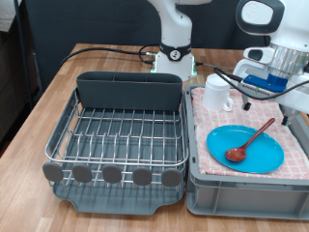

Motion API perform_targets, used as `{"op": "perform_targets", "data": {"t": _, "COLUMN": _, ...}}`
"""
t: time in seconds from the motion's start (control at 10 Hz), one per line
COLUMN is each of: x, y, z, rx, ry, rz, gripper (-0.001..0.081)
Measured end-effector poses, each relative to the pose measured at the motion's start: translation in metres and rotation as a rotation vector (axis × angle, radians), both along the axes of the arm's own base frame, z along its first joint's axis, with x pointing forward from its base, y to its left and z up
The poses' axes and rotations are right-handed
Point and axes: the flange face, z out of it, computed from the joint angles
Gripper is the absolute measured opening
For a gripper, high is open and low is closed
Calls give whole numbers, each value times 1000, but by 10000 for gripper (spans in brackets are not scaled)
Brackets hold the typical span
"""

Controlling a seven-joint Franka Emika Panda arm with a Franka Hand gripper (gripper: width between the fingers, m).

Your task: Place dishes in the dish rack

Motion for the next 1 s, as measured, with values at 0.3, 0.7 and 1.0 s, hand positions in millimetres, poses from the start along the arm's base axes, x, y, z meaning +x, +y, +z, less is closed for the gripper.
{"op": "perform_targets", "data": {"t": 0.3, "x": 4, "y": -4, "z": -16, "rx": 18, "ry": 1, "rz": 9, "gripper": 802}}
{"op": "perform_targets", "data": {"t": 0.7, "x": 8, "y": -7, "z": -33, "rx": 27, "ry": 2, "rz": 10, "gripper": 802}}
{"op": "perform_targets", "data": {"t": 1.0, "x": 14, "y": -8, "z": -41, "rx": 34, "ry": -2, "rz": 3, "gripper": 802}}
